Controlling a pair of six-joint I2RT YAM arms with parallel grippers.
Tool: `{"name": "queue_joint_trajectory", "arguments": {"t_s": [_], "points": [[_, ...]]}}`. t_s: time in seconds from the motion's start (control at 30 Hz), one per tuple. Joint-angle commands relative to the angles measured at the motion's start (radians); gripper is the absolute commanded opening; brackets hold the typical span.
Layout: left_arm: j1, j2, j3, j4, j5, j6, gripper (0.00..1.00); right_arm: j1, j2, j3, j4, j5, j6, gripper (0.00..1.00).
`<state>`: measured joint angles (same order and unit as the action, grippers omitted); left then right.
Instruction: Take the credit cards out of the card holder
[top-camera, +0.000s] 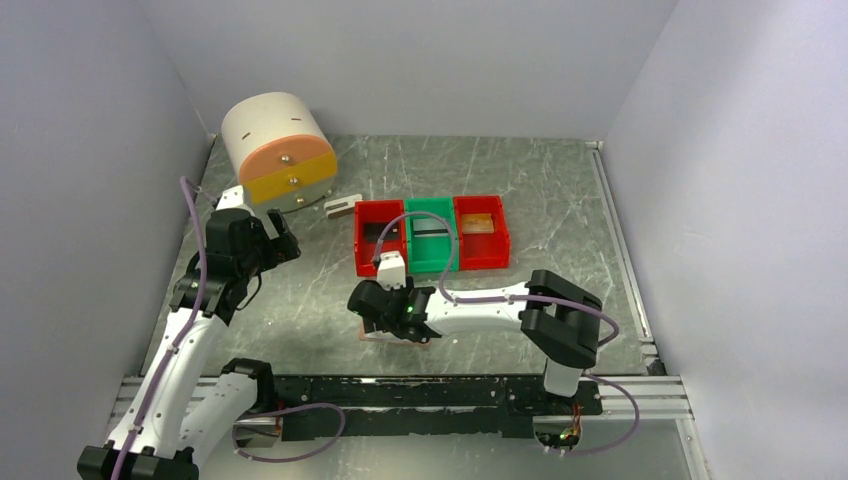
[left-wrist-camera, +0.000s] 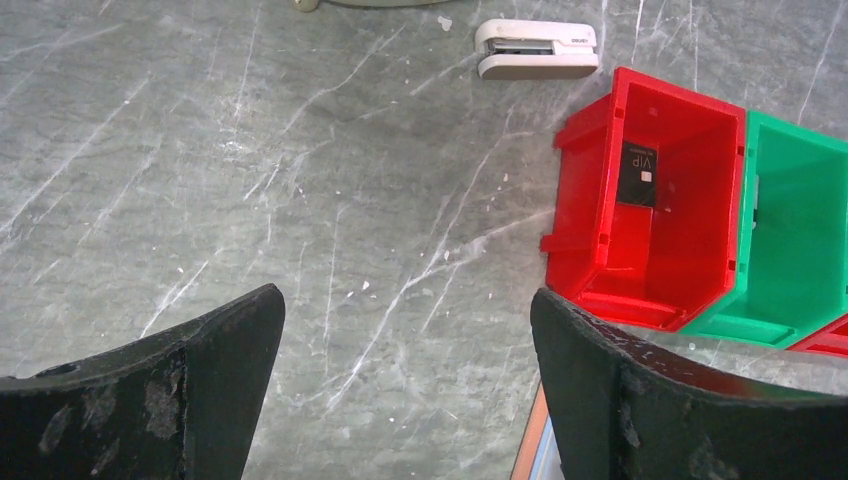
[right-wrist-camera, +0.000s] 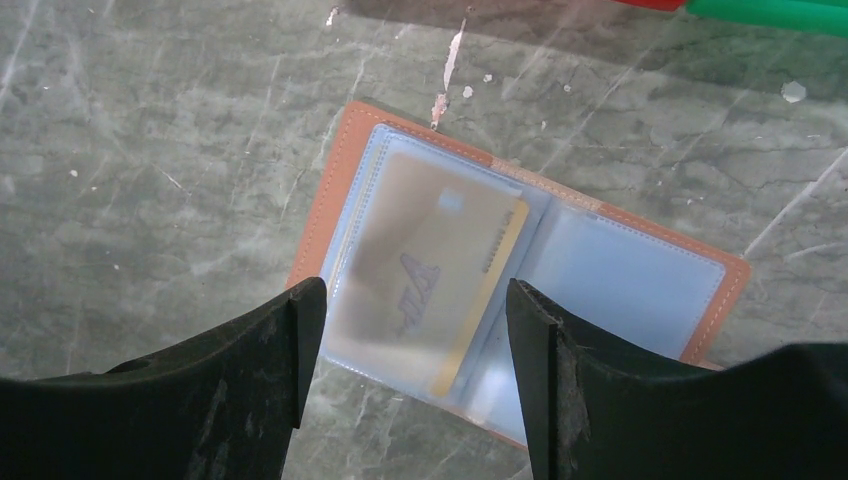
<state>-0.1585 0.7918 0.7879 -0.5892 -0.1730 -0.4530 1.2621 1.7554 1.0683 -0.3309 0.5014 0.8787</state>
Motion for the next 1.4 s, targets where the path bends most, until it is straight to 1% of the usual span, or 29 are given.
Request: {"name": "queue_joint_trajectory", "arguments": {"t_s": [0.0, 0.17, 0.33, 0.6, 0.9, 1.03, 1.13, 1.2, 1.37], "points": [[0.005, 0.001, -0.003, -0.001, -0.014, -0.003, 0.98, 0.005, 0.044, 0.039, -0.052, 0.021, 0.010, 0.70], [0.005, 0.004, -0.004, 0.000, -0.011, -0.001, 0.97, 0.007, 0.081, 0.053, -0.087, 0.036, 0.011, 0.70], [0.005, 0.007, -0.004, -0.002, -0.012, -0.001, 0.97, 0.008, 0.102, 0.065, -0.085, 0.017, -0.010, 0.71], [0.005, 0.011, -0.003, -0.001, -0.011, -0.001, 0.97, 0.008, 0.077, 0.070, -0.071, 0.025, -0.014, 0.71], [0.005, 0.016, -0.005, -0.001, -0.006, 0.000, 0.97, 0.009, 0.136, 0.078, -0.071, -0.001, -0.006, 0.72], [0.005, 0.021, -0.003, -0.001, -0.005, 0.002, 0.96, 0.009, 0.125, 0.074, -0.084, 0.014, 0.005, 0.69], [0.005, 0.024, -0.006, 0.001, 0.001, 0.003, 0.96, 0.007, 0.102, 0.052, -0.056, 0.005, -0.002, 0.64], [0.005, 0.028, -0.004, 0.000, 0.005, 0.004, 0.96, 0.007, 0.082, 0.035, -0.025, -0.016, -0.017, 0.61], [0.005, 0.036, -0.005, 0.003, 0.019, 0.007, 0.96, -0.007, 0.048, 0.012, 0.050, -0.090, -0.055, 0.59]]}}
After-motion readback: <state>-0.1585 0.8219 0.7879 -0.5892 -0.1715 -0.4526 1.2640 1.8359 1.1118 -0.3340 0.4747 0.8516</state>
